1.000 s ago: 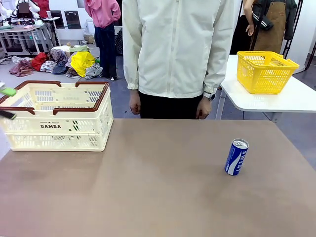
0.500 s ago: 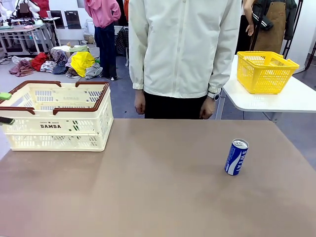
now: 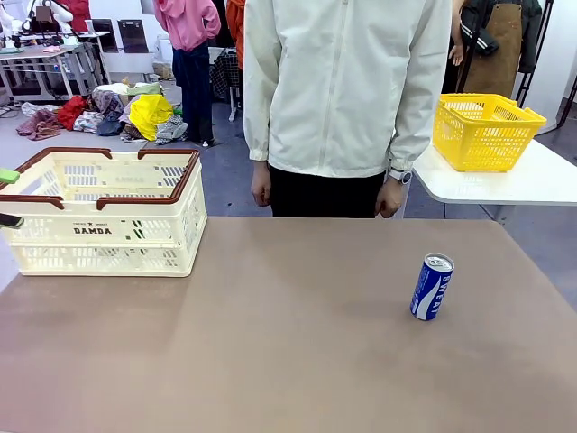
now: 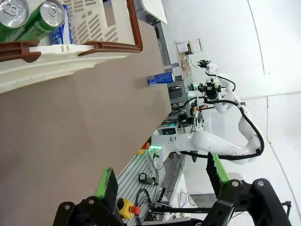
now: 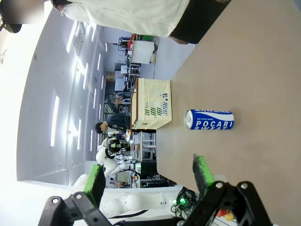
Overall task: Place the drinks into the Shopping basket.
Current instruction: Pick up one drink and place it into the Shopping basket.
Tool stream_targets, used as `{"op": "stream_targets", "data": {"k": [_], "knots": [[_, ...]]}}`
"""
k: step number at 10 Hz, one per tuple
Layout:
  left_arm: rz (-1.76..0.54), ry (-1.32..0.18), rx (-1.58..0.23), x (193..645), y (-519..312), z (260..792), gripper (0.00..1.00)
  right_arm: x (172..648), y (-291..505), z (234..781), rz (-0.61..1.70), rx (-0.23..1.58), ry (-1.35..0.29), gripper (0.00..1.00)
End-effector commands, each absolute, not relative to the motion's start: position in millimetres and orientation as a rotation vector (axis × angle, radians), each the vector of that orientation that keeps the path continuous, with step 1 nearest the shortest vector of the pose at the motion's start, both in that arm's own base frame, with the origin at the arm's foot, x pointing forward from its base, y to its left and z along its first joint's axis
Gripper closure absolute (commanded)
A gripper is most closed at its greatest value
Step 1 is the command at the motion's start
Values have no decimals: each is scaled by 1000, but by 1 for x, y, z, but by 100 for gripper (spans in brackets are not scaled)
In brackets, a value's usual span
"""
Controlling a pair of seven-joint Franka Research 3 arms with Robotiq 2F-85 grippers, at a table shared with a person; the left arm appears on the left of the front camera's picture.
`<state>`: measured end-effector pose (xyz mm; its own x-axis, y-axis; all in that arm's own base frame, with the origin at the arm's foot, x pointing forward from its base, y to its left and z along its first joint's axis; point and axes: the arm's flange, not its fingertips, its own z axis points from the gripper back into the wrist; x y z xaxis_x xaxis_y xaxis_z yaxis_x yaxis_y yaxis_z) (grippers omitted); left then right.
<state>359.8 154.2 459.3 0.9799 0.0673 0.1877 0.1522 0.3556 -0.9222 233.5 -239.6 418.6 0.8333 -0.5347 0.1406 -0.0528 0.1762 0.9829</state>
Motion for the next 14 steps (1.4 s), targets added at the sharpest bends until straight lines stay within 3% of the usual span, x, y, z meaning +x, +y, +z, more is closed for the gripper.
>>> {"op": "stream_targets", "data": {"k": [1,12,14], "knots": [[-55,-201,-1208,358,156,460,0,233,-240,419,-338,1366,-530,0],[-55,-201,-1208,358,156,460,0,233,-240,419,-364,1366,-522,0],[-55,-201,-1208,358,156,460,0,272,-168,475,-170,941,-361,0]]}}
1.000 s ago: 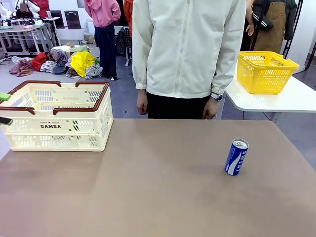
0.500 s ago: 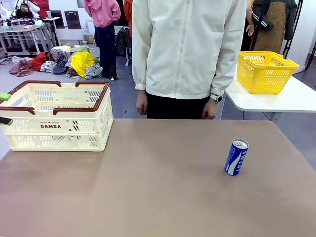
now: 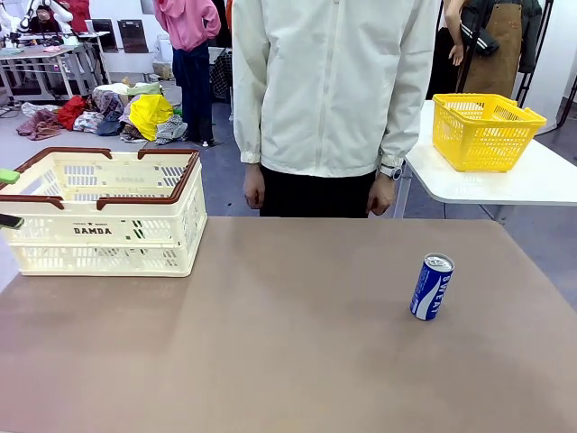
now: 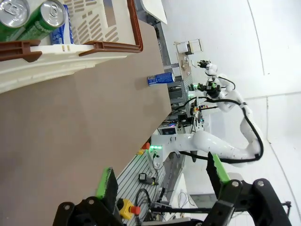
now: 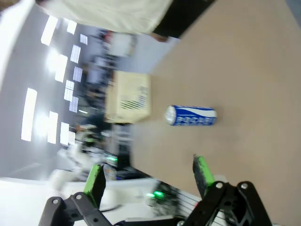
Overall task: Place the drinks into the Shopping basket.
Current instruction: Pick up one drink and place it into the Shopping basket.
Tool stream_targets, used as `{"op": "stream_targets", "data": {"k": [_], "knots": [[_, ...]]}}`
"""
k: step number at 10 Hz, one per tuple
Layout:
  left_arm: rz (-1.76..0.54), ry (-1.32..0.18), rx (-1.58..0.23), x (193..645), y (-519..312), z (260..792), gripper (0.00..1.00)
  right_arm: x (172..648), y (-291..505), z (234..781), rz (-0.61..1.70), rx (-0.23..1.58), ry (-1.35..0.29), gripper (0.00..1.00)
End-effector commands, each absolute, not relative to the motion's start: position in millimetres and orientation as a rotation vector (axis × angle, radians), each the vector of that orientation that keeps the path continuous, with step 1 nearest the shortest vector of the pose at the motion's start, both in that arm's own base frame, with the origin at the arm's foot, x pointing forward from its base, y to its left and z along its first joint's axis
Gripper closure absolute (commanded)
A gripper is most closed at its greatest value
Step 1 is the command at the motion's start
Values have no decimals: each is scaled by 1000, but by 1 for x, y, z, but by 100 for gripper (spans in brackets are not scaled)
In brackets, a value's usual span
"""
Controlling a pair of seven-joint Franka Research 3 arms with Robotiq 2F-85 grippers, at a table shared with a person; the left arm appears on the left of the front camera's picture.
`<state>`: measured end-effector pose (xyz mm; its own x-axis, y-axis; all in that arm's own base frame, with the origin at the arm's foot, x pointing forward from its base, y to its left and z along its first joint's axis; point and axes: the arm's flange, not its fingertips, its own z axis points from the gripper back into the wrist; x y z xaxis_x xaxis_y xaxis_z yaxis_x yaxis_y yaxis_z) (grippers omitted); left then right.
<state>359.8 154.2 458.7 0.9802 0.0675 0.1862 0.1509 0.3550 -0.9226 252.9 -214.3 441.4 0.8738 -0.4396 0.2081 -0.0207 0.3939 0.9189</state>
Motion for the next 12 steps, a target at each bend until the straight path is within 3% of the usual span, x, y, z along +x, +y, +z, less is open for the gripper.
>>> {"op": "stream_targets", "data": {"k": [1,3,5,6,7,8,9,10,11,12], "knots": [[-55,-201,-1208,358,156,460,0,302,-121,492,-17,786,-274,0],[-55,-201,-1208,358,156,460,0,358,-30,506,206,461,-92,0],[-55,-201,-1208,358,156,460,0,380,36,523,350,238,-19,0],[-55,-201,-1208,358,156,460,0,381,55,521,363,178,-28,0],[-55,-201,-1208,358,156,460,0,369,57,526,247,139,-170,0],[-55,-201,-1208,358,156,460,0,369,77,517,259,369,-68,0],[-55,-201,-1208,358,156,460,0,369,77,517,259,369,-68,0],[-55,-201,-1208,358,156,460,0,376,76,520,304,246,-75,0],[-55,-201,-1208,358,156,460,0,387,92,507,188,136,-62,0],[-55,-201,-1208,358,156,460,0,400,98,493,170,125,-25,0]]}}
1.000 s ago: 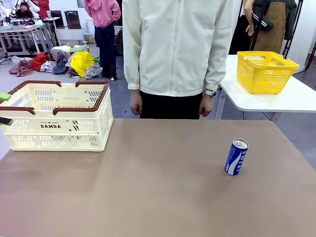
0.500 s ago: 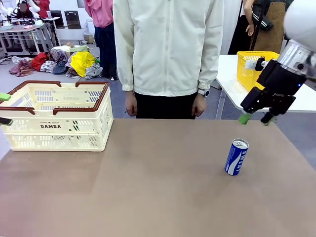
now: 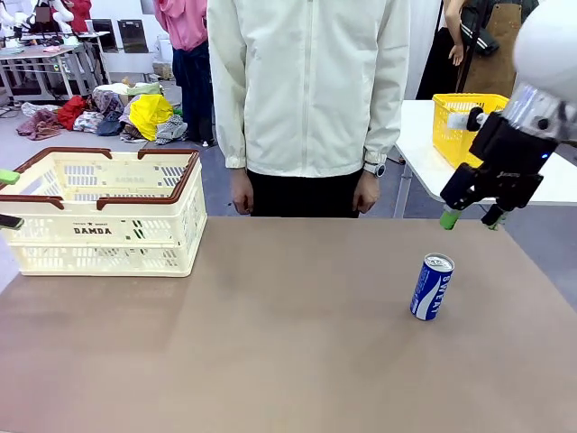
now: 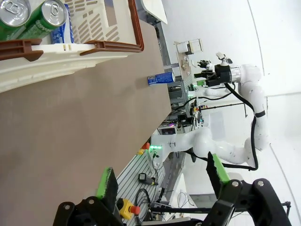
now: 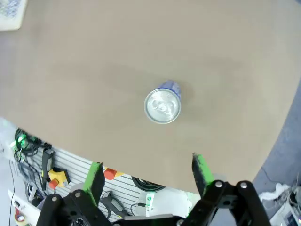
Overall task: Place the drinks into the Shopping basket.
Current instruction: Pick up one drink and place it into the Shopping basket.
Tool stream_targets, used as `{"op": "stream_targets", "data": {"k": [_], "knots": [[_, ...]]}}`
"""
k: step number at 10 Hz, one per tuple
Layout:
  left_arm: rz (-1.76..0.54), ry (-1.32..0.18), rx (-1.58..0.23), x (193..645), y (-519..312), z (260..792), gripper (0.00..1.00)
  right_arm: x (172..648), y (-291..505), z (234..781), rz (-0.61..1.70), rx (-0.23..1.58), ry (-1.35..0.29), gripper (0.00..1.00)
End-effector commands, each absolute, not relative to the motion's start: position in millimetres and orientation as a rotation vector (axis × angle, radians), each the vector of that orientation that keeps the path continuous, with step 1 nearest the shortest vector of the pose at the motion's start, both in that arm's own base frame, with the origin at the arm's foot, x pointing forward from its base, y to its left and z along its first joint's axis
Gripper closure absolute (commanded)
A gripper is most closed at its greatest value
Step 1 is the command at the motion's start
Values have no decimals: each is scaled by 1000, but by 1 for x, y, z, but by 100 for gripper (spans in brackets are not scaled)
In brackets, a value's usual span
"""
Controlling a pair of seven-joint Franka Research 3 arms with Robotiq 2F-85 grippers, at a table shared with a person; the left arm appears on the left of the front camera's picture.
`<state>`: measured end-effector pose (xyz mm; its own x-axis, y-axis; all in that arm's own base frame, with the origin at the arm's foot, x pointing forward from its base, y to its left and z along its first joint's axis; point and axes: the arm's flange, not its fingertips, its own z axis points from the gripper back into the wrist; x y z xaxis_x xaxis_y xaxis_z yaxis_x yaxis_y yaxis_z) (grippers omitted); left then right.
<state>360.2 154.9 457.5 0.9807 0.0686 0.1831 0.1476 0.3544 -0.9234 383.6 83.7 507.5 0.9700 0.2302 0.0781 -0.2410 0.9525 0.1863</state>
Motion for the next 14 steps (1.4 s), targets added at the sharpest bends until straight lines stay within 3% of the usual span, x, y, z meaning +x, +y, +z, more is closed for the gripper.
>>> {"op": "stream_targets", "data": {"k": [1,8,11,14], "knots": [[-55,-201,-1208,358,156,460,0,406,102,483,148,94,-33,0],[-55,-201,-1208,358,156,460,0,422,114,427,-226,8,-73,0],[-55,-201,-1208,358,156,460,0,420,105,430,-183,50,-24,0],[-55,-201,-1208,358,156,460,0,432,117,396,-205,24,46,0]]}}
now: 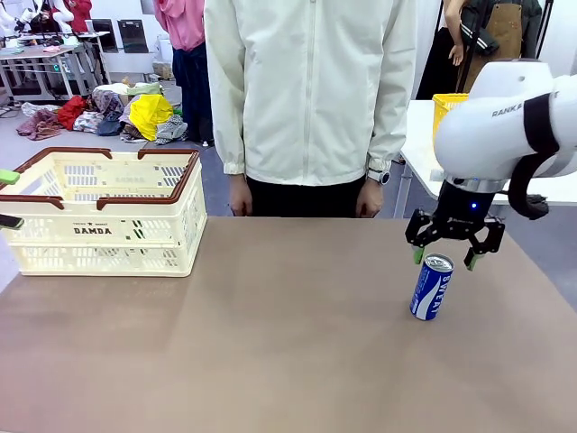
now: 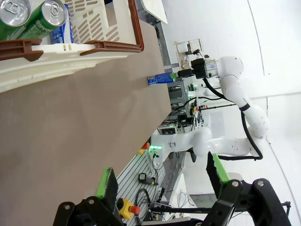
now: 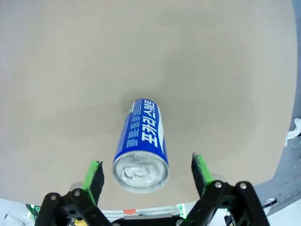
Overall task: Place the drinks into the Shopping basket.
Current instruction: Pick up one drink and place it into the Shopping basket.
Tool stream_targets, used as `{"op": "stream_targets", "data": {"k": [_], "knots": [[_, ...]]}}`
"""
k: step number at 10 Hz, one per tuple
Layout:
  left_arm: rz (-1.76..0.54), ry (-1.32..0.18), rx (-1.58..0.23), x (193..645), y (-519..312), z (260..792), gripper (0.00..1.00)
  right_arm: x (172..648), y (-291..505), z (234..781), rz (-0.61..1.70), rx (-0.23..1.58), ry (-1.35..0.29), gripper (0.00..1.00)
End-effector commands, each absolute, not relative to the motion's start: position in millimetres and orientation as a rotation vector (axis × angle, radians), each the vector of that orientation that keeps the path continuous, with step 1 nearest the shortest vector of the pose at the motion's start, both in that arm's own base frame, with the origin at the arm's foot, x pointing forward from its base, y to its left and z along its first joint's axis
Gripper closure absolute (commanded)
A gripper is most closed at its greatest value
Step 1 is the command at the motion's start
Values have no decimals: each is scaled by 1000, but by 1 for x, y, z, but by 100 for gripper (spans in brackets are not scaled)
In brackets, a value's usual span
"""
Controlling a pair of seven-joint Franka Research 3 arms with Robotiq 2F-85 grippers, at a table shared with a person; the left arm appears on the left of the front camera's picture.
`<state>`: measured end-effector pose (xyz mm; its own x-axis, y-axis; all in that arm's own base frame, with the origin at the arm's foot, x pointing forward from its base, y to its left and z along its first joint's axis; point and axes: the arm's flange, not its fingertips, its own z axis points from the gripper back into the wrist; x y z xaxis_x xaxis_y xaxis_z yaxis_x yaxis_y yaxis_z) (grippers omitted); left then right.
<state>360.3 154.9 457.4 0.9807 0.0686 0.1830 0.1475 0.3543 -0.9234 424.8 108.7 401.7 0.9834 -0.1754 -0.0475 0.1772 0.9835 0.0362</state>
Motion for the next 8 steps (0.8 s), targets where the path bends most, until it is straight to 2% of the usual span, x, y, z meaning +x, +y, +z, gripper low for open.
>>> {"op": "stream_targets", "data": {"k": [1,4,8], "knots": [[-55,-201,-1208,358,156,460,0,433,117,387,-210,23,72,0],[-55,-201,-1208,358,156,460,0,434,122,364,-190,18,117,0],[-55,-201,-1208,358,156,460,0,432,122,360,-207,5,96,0]]}}
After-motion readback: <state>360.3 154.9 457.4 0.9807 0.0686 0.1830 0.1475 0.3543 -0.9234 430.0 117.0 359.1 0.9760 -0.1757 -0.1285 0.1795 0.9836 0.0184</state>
